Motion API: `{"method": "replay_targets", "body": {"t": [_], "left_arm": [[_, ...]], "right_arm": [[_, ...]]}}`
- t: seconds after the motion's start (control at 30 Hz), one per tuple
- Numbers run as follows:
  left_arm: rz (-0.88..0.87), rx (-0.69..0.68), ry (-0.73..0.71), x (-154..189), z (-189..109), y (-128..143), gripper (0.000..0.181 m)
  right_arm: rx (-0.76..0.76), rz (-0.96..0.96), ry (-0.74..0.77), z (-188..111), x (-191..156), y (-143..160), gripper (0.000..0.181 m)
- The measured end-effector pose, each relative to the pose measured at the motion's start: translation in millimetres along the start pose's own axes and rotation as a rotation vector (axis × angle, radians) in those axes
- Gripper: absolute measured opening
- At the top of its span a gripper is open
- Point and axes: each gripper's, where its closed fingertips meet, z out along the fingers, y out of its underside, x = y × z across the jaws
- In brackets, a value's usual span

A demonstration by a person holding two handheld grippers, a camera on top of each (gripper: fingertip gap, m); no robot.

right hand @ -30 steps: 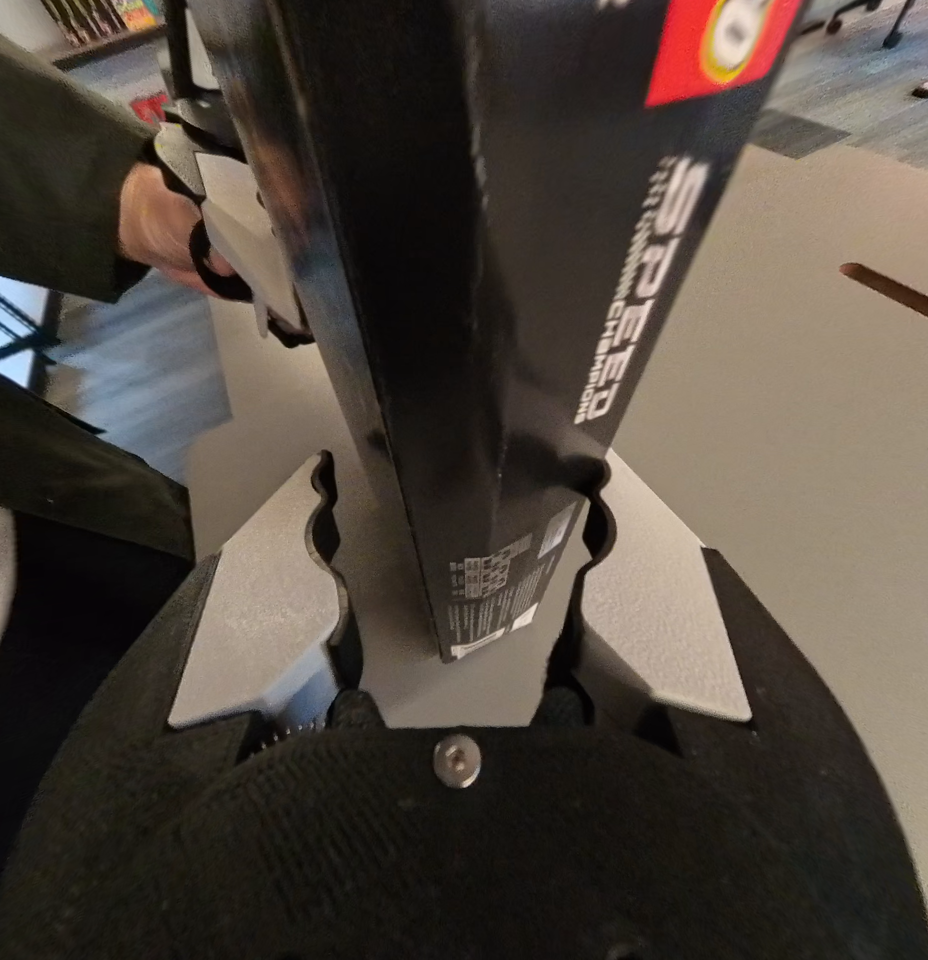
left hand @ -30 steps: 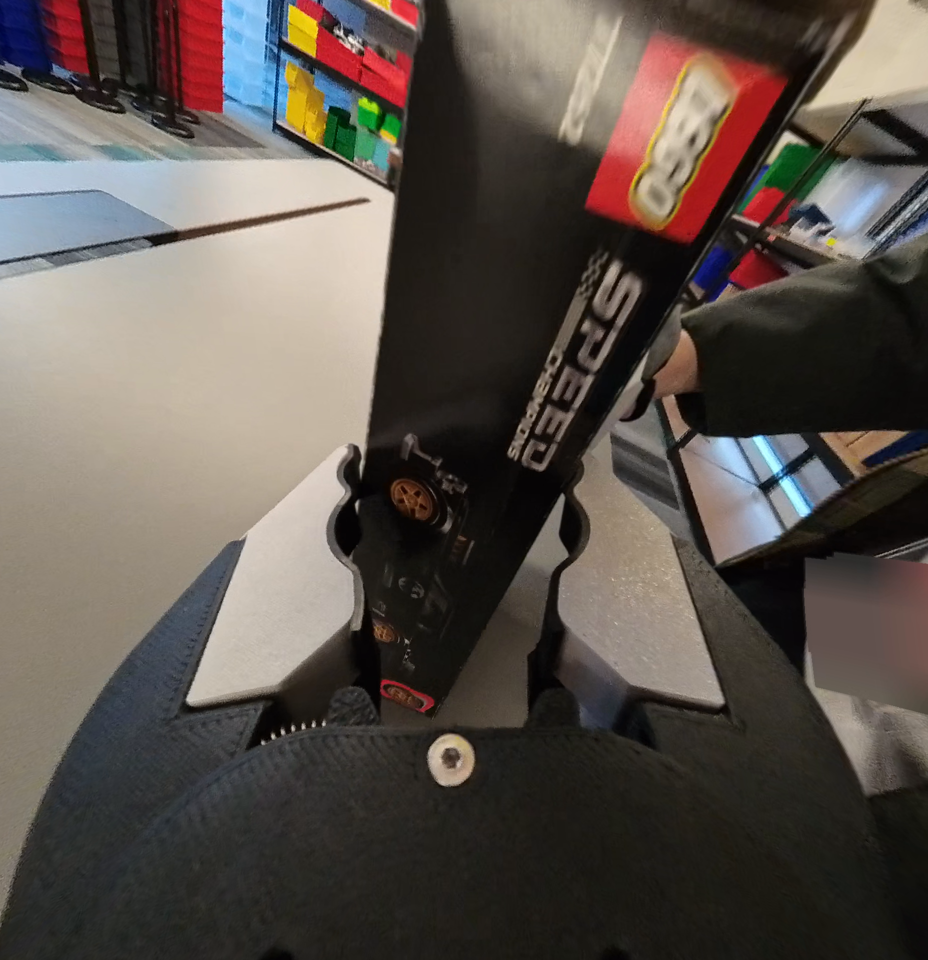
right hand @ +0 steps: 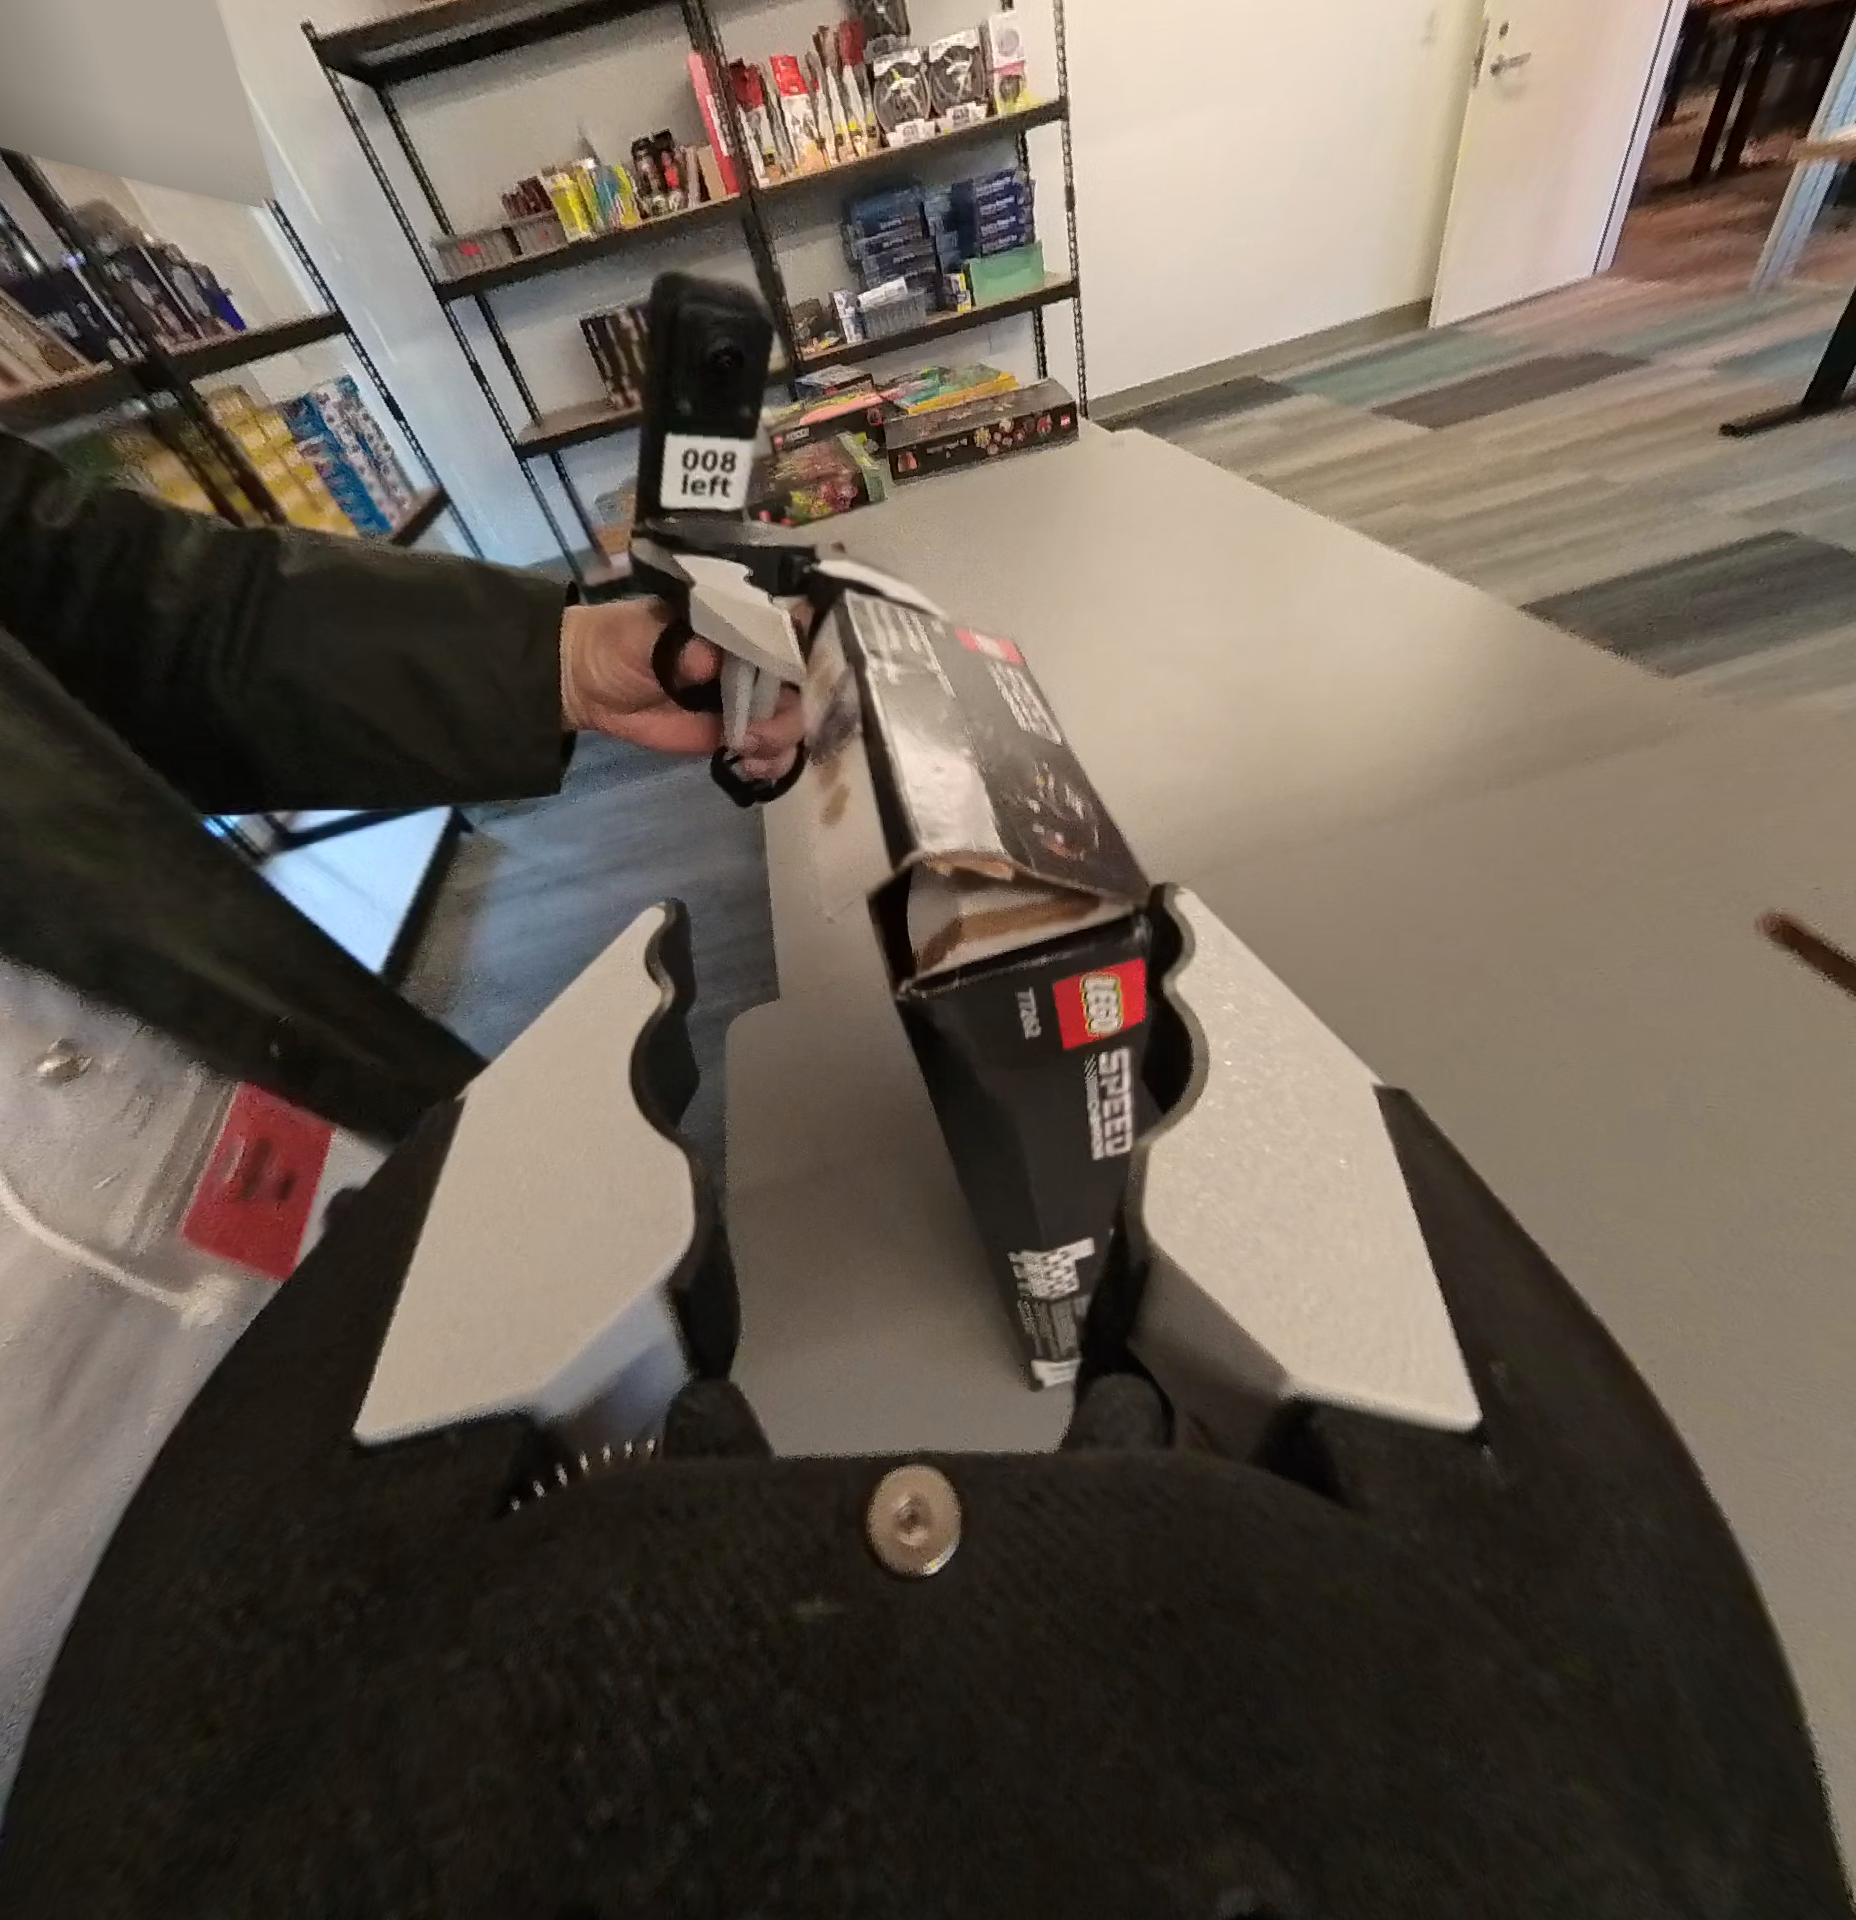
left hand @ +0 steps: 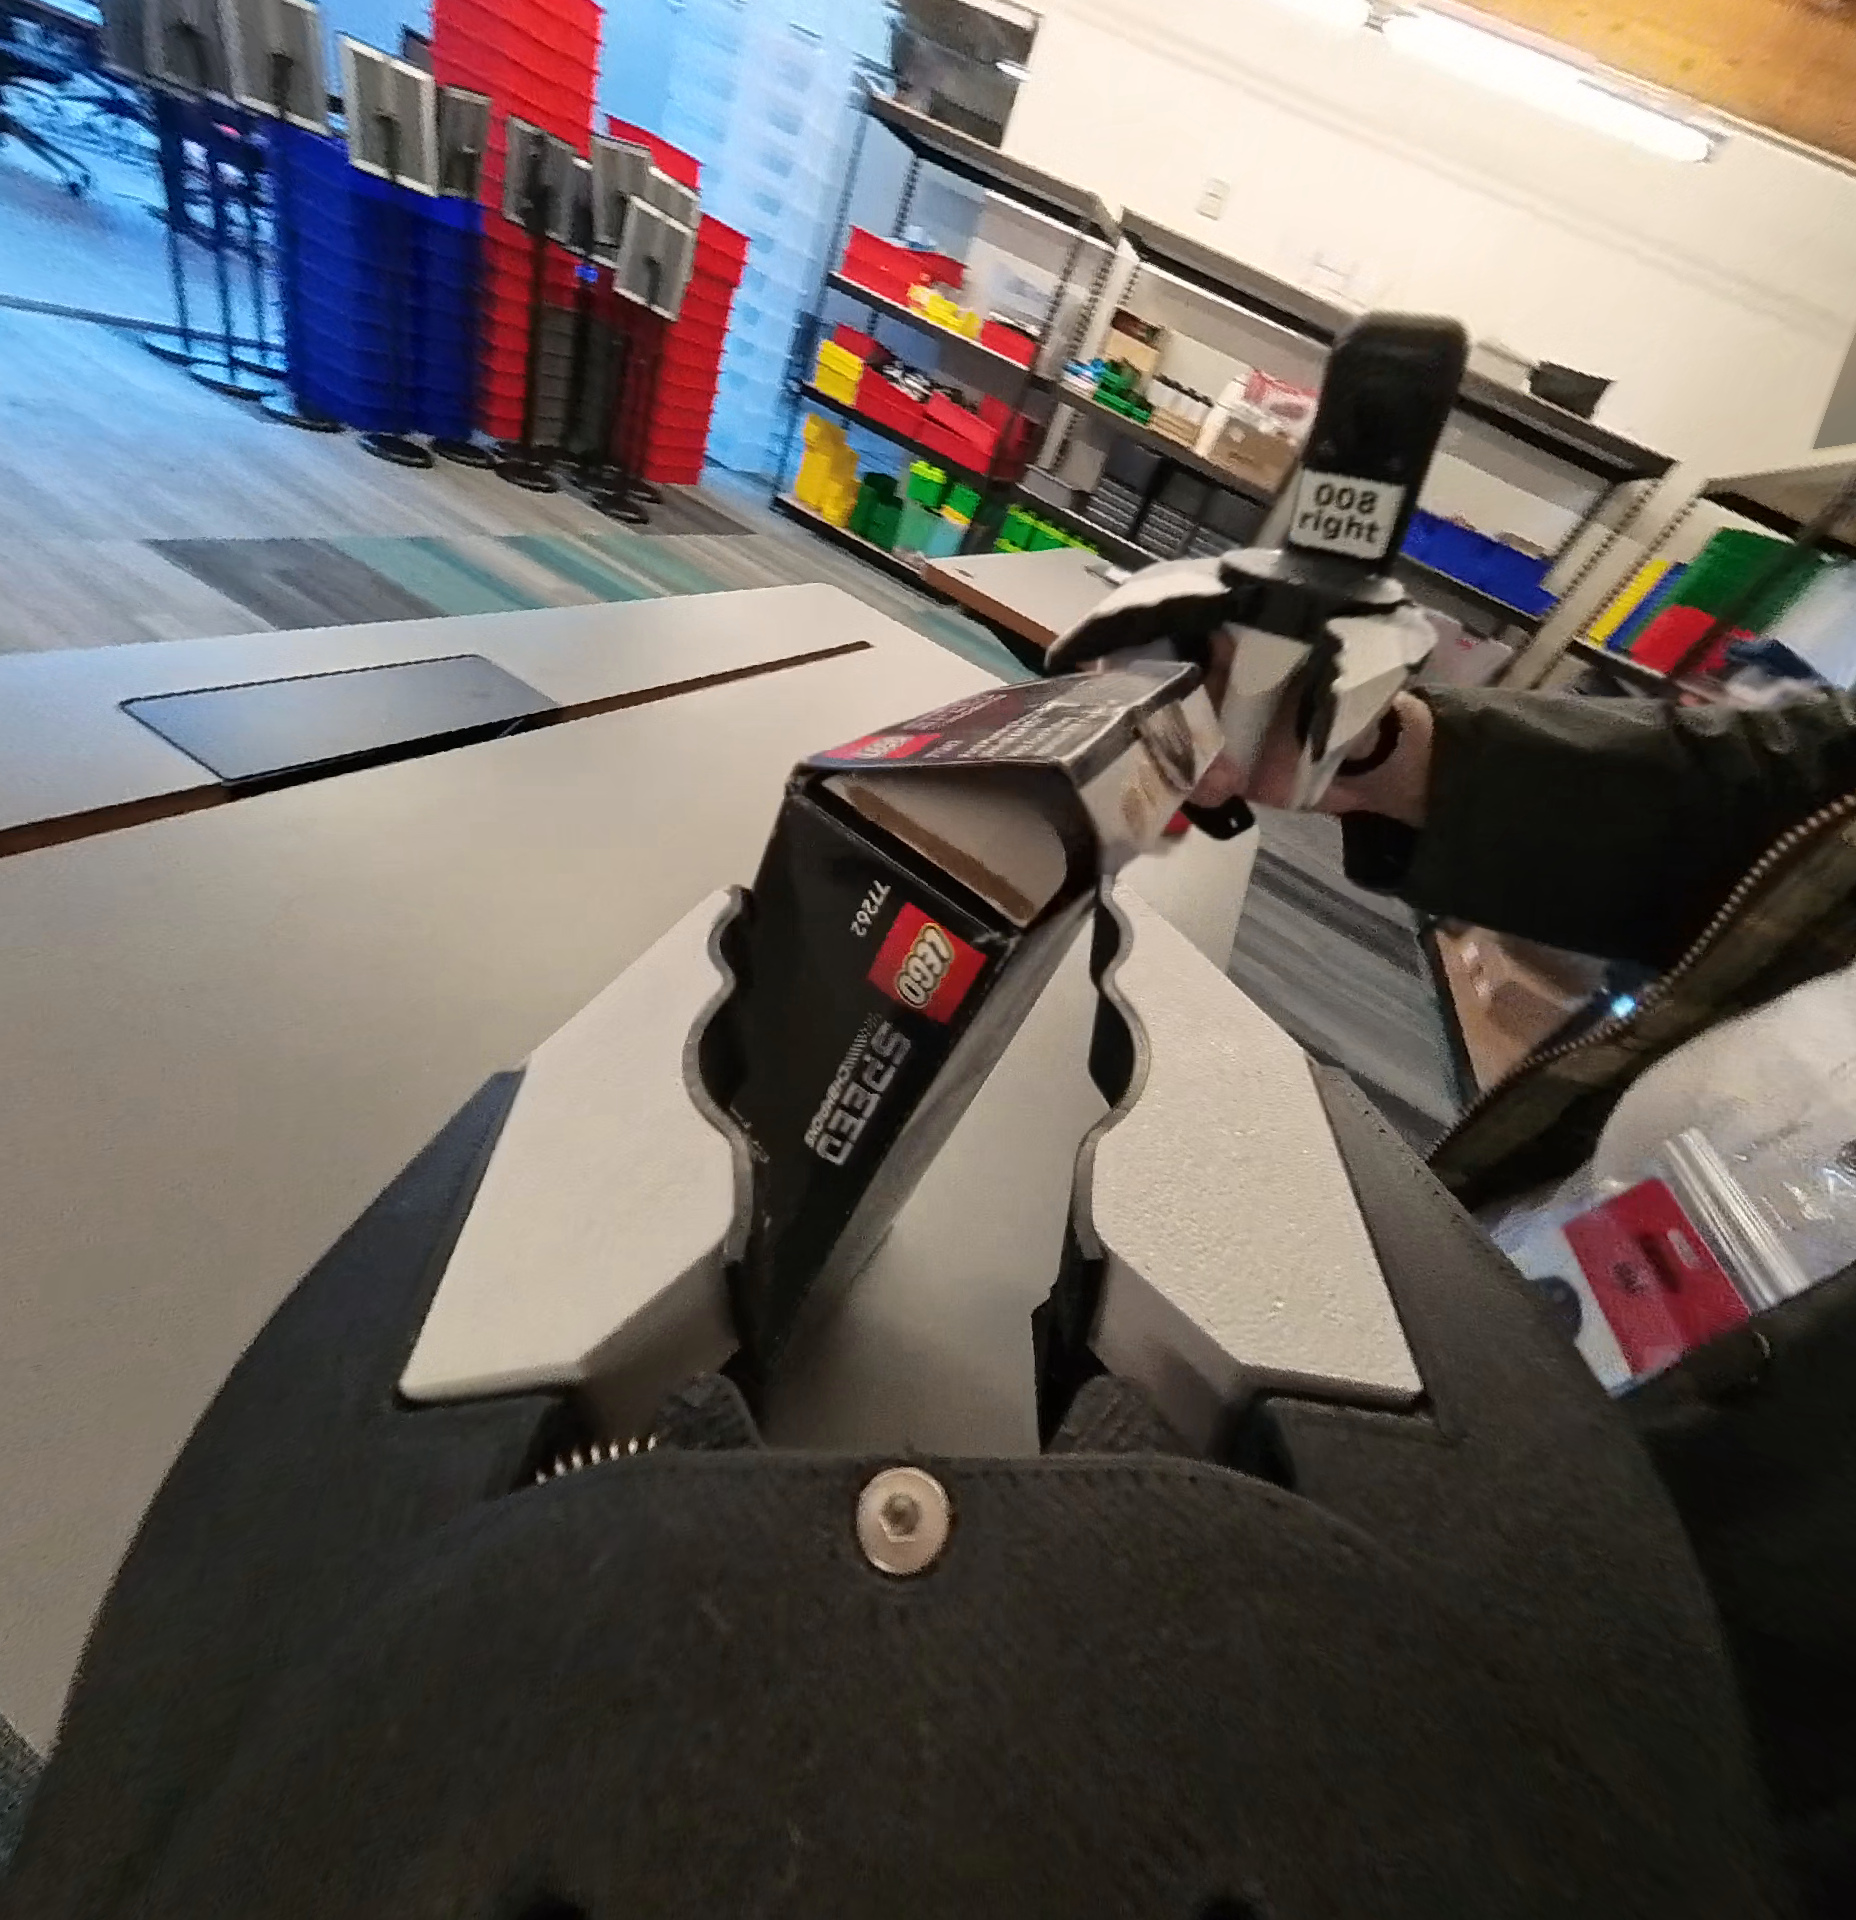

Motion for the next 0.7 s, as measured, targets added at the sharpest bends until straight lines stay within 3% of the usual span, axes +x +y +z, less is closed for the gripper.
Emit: {"method": "replay_targets", "body": {"t": [0.17,0.23,0.37,0.53,0.7], "left_arm": [[0.030,0.016,-0.047,10,-5,-8,0.062],[0.067,0.001,-0.051,15,-2,-12,0.062],[0.143,-0.078,-0.107,8,13,-5,0.074],[0.031,-0.089,-0.040,2,21,0,0.064],[0.148,-0.122,0.021,6,14,-6,0.054]], "right_arm": [[-0.035,-0.024,-0.034,8,6,-33,0.083],[-0.148,-0.028,-0.098,21,6,-24,0.069],[-0.402,-0.132,-0.085,36,12,13,0.069],[-0.397,-0.127,-0.025,43,15,10,0.061],[-0.529,-0.105,-0.015,43,11,11,0.058]]}}
